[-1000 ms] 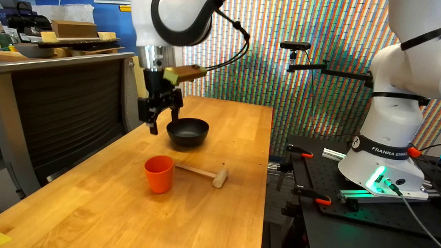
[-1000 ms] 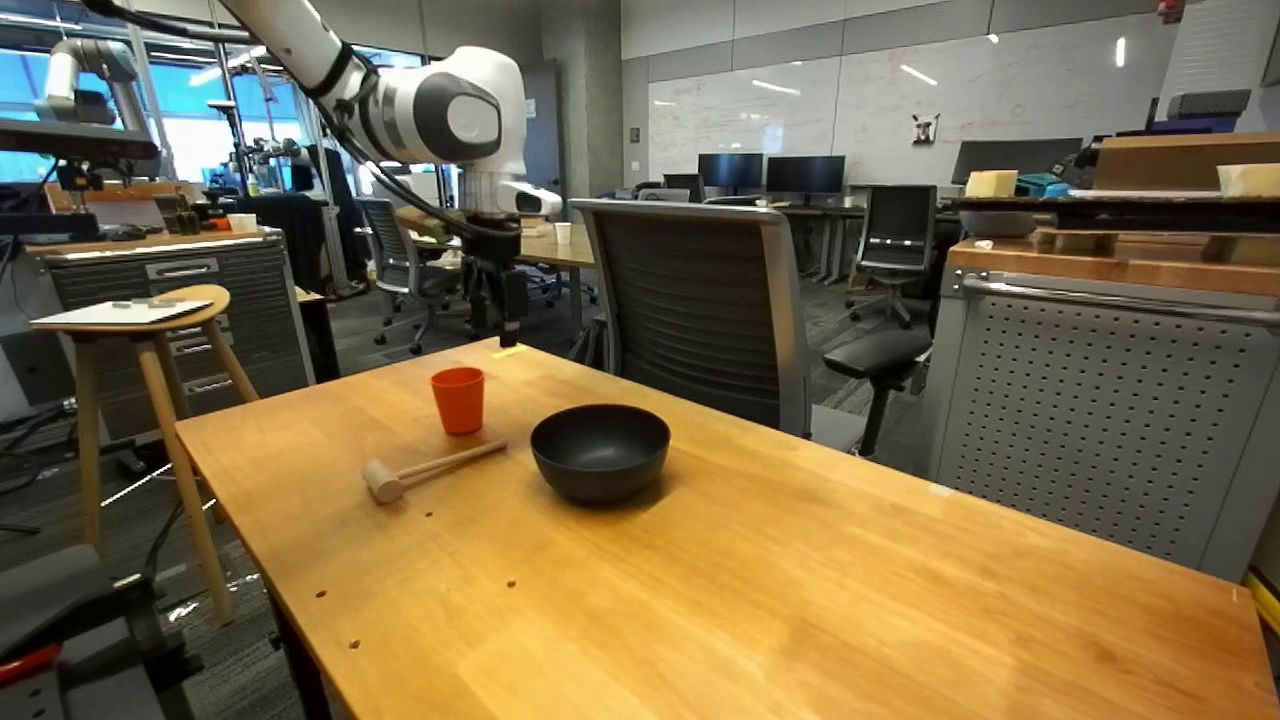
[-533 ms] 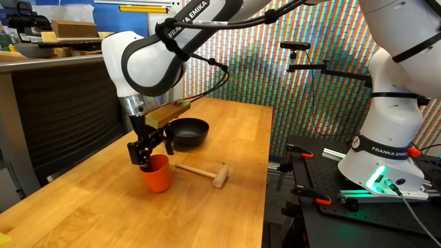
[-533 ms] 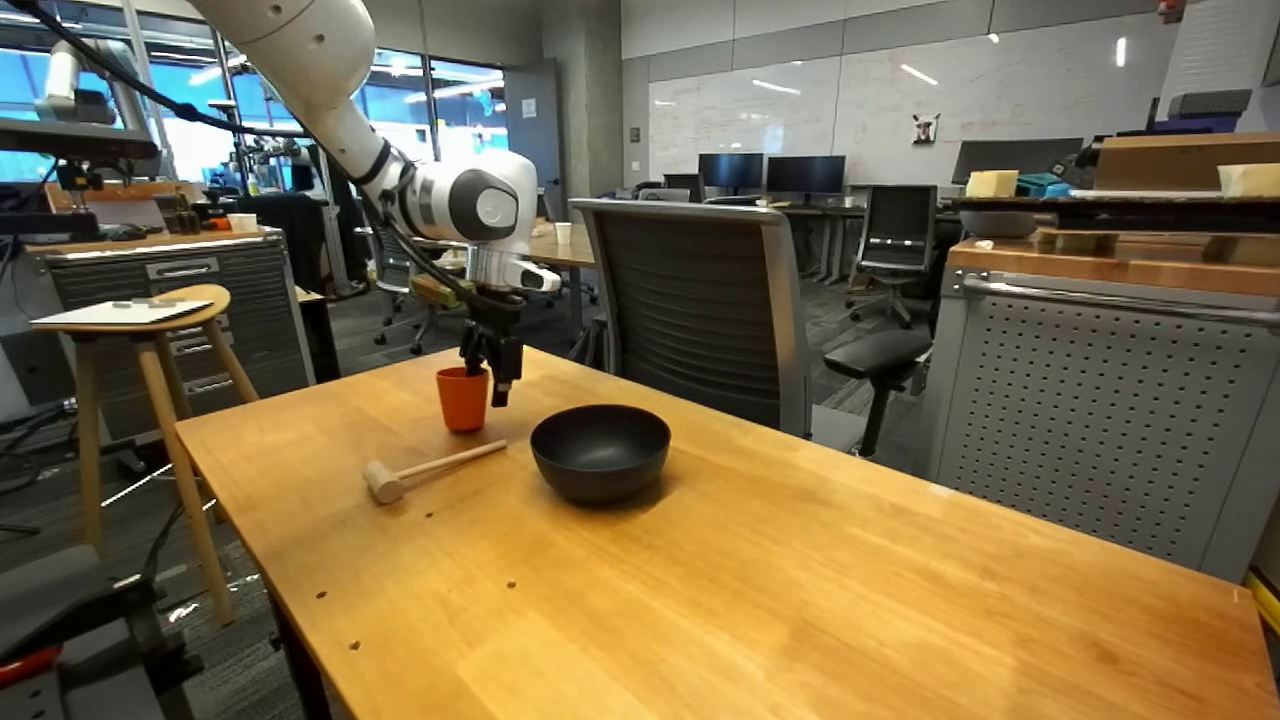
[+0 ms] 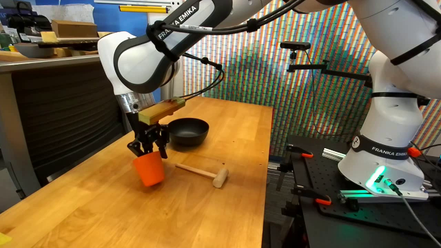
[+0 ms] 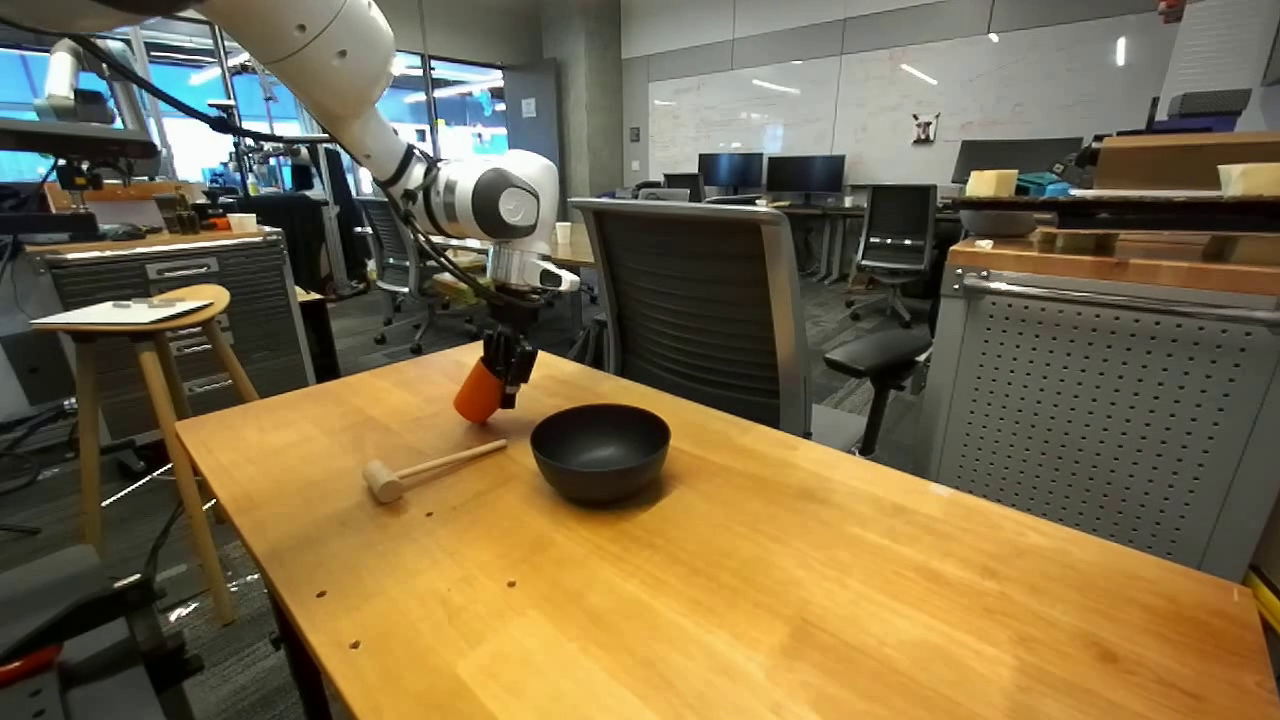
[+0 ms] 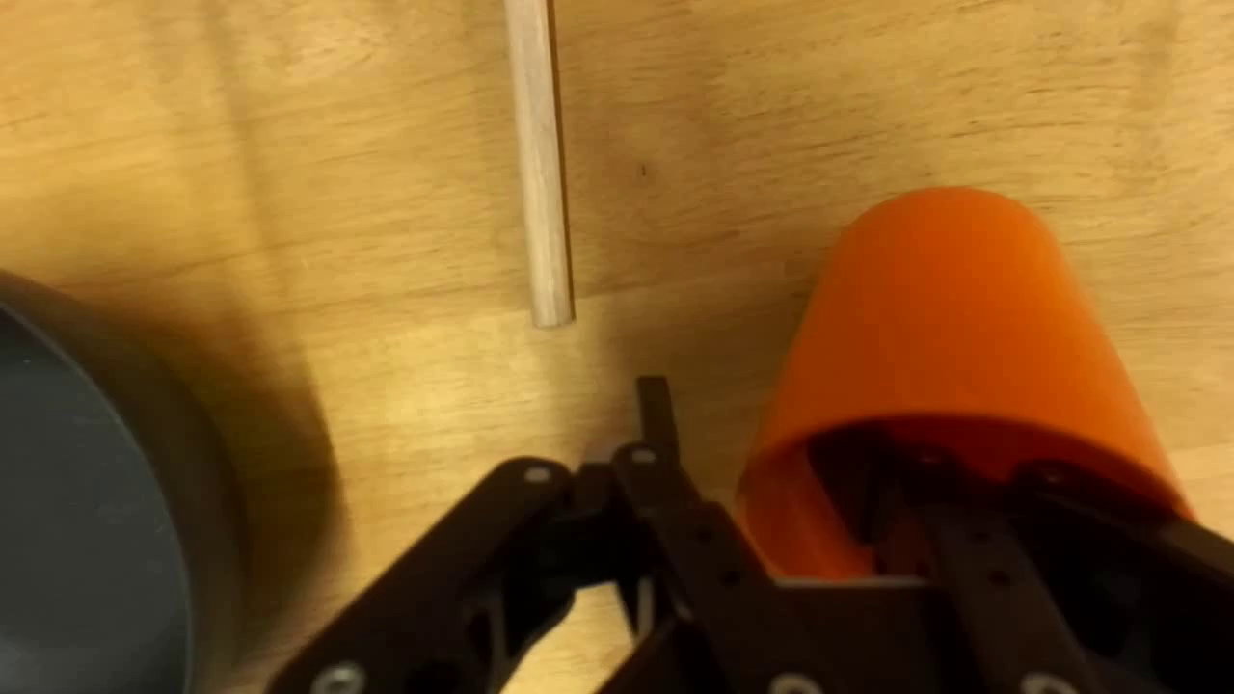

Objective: Take the orange cup and put it in the black bowl

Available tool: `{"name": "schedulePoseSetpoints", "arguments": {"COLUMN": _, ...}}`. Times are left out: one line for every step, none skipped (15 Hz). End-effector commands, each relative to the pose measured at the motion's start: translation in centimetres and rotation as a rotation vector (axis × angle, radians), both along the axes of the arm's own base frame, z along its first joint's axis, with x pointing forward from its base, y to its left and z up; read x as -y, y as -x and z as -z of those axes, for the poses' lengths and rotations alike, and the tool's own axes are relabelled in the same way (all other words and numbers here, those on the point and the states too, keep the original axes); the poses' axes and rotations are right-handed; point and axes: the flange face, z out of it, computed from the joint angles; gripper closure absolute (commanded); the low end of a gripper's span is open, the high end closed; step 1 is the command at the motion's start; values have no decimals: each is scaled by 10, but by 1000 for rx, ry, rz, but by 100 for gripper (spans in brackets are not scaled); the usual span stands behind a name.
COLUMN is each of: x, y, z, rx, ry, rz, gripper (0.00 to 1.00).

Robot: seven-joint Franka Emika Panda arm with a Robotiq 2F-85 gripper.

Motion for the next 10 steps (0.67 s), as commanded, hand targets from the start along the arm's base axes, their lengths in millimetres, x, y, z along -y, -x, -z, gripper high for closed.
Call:
{"name": "schedulePoseSetpoints", "arguments": {"x": -1, "y": -6, "z": -7, "rx": -29, "ry": -20, "rz": 43, "gripper": 87}}
{"name": "schedulePoseSetpoints", "arguments": {"x": -2, "y": -5, "z": -6, "rx": -37, "ry": -30, "rz": 48, "gripper": 95}}
{"name": "schedulePoseSetpoints", "arguments": {"x": -3, "y": -5, "z": -7, "rx": -44, "ry": -47, "rz": 54, "gripper": 97}}
{"name": "schedulePoseSetpoints", "arguments": {"x": -4, "y": -6, "z": -9, "rx": -48, "ry": -69, "rz": 64, "gripper": 99}}
{"name": "schedulePoseSetpoints", "arguments": {"x": -4, "y": -6, "z": -11, "rx": -55, "ry": -84, "rz": 70, "gripper": 99}}
{"name": "schedulePoseSetpoints", "arguments": {"x": 0, "y": -7, "z": -20, "rx": -46, "ry": -98, "rz": 87, "gripper": 96}}
{"name": "schedulePoseSetpoints", "arguments": {"x": 7, "y": -9, "z": -29, "rx": -26, "ry": -101, "rz": 108, "gripper": 96}}
{"name": "schedulePoseSetpoints", "arguments": {"x": 21, "y": -9, "z": -48, "rx": 23, "ry": -88, "rz": 145, "gripper": 96}}
{"name": "schedulePoseSetpoints", "arguments": {"x": 39, "y": -10, "z": -68, "rx": 82, "ry": -70, "rz": 195, "gripper": 96}}
{"name": "schedulePoseSetpoints", "arguments": {"x": 56, "y": -11, "z": -84, "rx": 117, "ry": -53, "rz": 227, "gripper": 96}}
